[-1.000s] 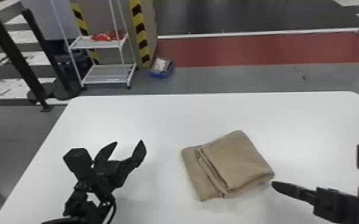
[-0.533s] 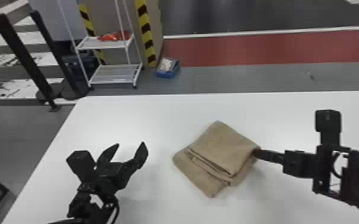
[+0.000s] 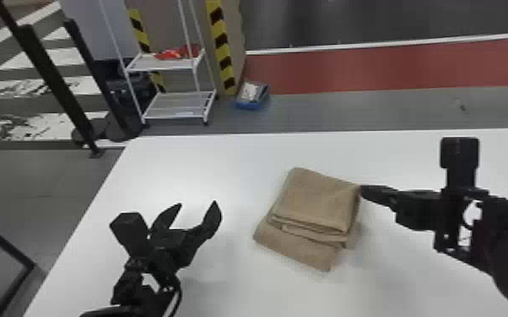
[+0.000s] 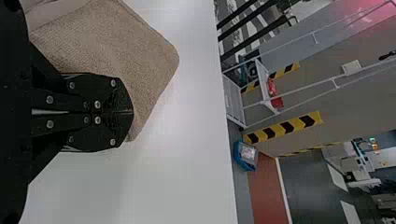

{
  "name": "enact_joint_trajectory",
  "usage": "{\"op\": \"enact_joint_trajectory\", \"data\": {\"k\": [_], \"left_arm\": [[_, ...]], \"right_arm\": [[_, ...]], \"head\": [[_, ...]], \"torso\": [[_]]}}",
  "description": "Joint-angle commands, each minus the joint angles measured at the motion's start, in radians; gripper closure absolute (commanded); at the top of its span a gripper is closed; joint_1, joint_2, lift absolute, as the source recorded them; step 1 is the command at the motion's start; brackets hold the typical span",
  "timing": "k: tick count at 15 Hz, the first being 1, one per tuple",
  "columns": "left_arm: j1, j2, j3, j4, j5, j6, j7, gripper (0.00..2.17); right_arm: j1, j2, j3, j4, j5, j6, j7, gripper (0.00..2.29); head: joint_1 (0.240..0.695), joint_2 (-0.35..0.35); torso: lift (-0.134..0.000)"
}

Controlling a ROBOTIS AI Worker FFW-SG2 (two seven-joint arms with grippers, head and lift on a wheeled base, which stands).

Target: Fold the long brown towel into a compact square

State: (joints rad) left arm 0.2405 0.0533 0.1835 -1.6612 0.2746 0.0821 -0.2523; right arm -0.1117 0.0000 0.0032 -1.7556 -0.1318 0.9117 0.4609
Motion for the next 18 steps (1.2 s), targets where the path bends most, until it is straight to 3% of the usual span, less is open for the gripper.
{"op": "enact_joint_trajectory", "data": {"k": [1,5,9,13,18], "left_arm": [[-0.004,0.002,0.004,0.005,0.002,0.000,-0.001,0.08],[-0.010,0.002,-0.004,0.008,0.002,0.000,0.001,0.08],[-0.006,0.002,0.002,0.008,0.002,0.000,-0.001,0.08],[-0.004,0.002,0.007,0.011,0.002,0.000,-0.001,0.08],[-0.010,0.002,0.001,0.014,0.002,0.000,-0.001,0.08]], "right_arm": [[0.127,0.001,0.006,-0.180,-0.011,-0.010,0.002,2.02],[0.260,0.001,0.155,-0.338,-0.003,0.023,0.044,2.02],[0.155,0.001,0.273,-0.173,0.031,0.088,0.042,2.02],[0.104,0.001,0.270,-0.079,0.038,0.158,0.044,2.02],[0.150,0.001,0.182,-0.176,0.058,0.257,0.053,2.02]], "head": [[0.695,0.197],[0.695,0.242],[0.695,0.330],[0.695,0.350],[0.695,0.348]], "torso": [[-0.126],[-0.126],[-0.126],[-0.126],[-0.126]]}}
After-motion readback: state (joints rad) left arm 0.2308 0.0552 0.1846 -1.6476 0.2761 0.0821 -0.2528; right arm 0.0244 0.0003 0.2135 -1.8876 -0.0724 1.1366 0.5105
